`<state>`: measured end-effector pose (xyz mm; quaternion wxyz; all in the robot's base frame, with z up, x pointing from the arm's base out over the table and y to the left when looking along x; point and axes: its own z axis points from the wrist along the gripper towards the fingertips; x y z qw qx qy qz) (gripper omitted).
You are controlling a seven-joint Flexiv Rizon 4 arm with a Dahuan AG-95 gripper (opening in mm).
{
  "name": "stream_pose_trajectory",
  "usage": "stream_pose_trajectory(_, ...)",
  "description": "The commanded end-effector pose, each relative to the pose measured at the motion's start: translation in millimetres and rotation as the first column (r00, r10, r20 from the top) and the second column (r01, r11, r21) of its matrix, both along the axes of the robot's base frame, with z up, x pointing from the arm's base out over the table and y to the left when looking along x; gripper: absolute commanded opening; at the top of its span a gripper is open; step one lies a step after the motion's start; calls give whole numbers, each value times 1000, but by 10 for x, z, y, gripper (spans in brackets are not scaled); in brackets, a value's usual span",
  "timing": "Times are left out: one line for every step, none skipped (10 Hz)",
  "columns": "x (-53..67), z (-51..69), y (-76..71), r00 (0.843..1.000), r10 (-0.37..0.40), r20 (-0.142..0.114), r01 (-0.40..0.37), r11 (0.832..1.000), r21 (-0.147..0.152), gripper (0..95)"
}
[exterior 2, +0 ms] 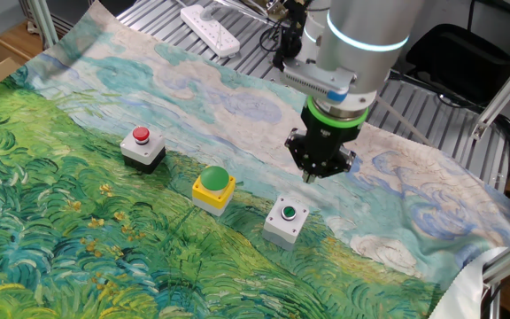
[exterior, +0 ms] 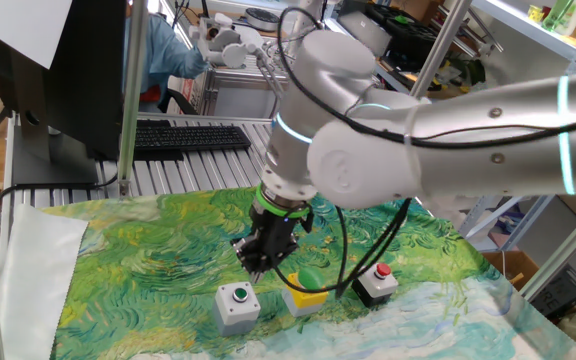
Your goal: Press three buttons from left to right in sequence
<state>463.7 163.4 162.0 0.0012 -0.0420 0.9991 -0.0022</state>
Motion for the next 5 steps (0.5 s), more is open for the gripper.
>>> stream_pose_trajectory(27, -44, -10, 1000, 0, 4, 0, 1000, -6, 0)
stream_pose_trajectory(47, -75, -17, 1000, 0, 4, 0, 1000, -7, 0)
stream_pose_trajectory(82, -119, -49, 1000, -1, 6, 1, 1000, -9, 0)
stream_pose_trajectory(128, -156, -101, 1000, 2, 6, -2, 1000, -10, 0)
stream_pose_trajectory(166, -183, -142, 1000, 2, 7, -2, 1000, -11, 0)
